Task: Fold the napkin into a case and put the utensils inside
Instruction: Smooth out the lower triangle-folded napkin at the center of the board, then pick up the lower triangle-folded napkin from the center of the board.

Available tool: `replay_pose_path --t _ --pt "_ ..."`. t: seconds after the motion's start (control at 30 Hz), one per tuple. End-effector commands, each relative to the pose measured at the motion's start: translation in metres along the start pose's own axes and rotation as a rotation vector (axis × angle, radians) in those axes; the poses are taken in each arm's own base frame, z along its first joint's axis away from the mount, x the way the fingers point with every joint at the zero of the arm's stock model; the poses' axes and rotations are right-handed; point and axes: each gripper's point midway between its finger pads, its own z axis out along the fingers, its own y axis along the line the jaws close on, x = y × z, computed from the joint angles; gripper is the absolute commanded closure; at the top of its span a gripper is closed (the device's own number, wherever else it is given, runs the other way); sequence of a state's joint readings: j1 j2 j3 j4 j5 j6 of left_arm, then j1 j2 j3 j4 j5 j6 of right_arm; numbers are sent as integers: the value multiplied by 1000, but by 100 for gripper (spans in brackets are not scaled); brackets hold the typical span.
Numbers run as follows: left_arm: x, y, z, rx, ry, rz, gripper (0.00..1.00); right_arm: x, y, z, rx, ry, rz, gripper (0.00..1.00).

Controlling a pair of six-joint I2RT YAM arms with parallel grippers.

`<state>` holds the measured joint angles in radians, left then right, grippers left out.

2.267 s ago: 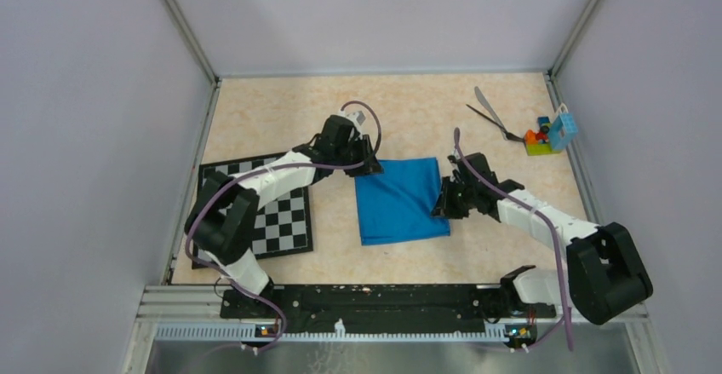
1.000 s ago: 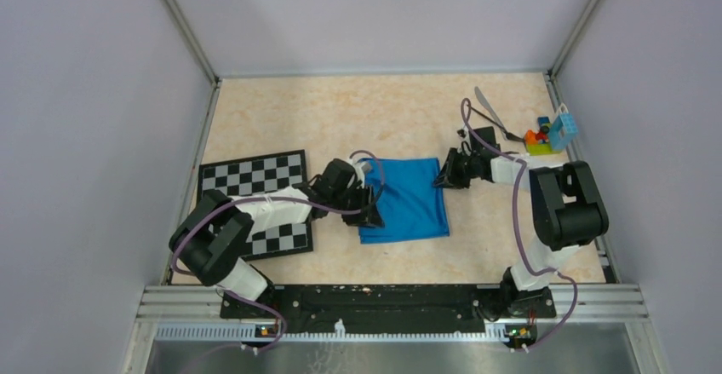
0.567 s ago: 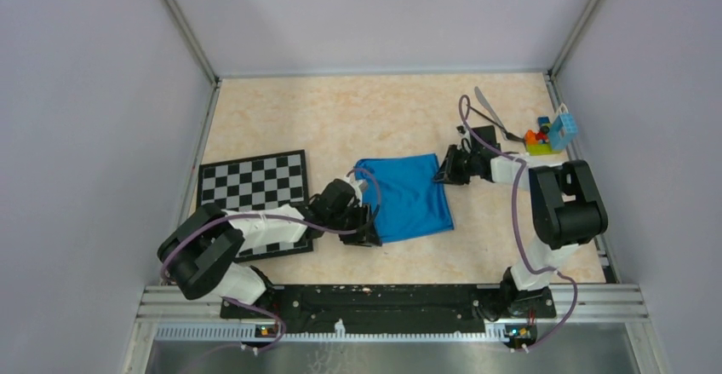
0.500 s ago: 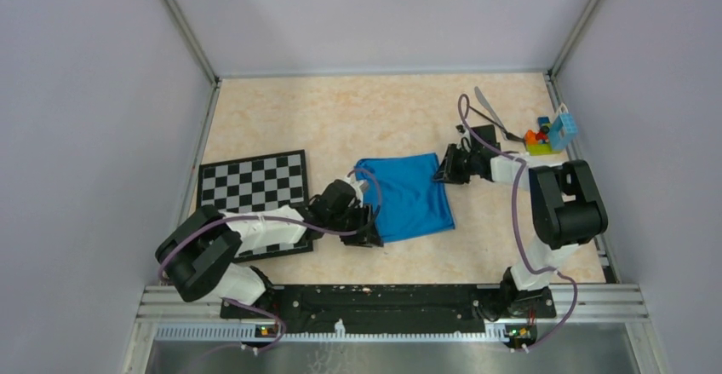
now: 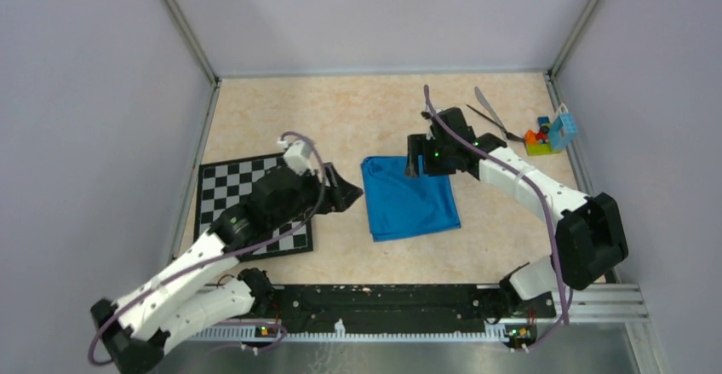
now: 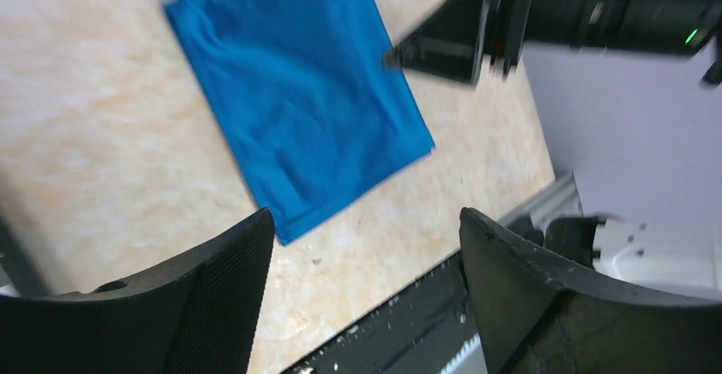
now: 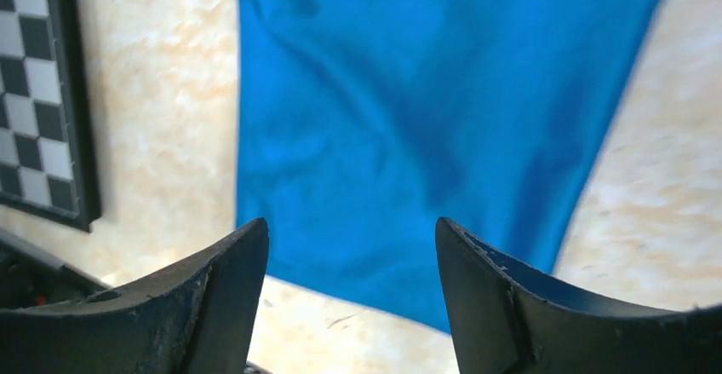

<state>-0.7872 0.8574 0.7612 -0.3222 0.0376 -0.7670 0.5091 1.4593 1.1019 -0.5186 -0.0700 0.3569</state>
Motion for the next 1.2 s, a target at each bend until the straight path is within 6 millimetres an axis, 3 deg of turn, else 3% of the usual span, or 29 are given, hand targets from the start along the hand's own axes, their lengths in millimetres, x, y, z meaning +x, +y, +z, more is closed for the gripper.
replay_pose_path --t 0.0,0.17,0.43,0.67,0.9,1.03,1.17 --pt "-37 37 -53 -199 -219 17 15 59 48 -4 -45 242 78 28" --pt "-55 25 -89 -119 -345 0 13 89 86 17 24 349 3 27" --pt "-57 12 -116 -40 -374 -3 13 126 113 38 176 466 -138 27" --pt "-58 10 -131 -11 -404 7 13 139 129 54 208 509 -194 35" --pt "-62 13 -145 -29 -429 25 11 155 128 66 240 550 -198 40" --pt "-65 14 -153 -37 -453 29 11 164 115 77 287 539 -208 44" --pt "-69 14 -162 -44 -469 36 11 171 101 85 331 517 -223 58"
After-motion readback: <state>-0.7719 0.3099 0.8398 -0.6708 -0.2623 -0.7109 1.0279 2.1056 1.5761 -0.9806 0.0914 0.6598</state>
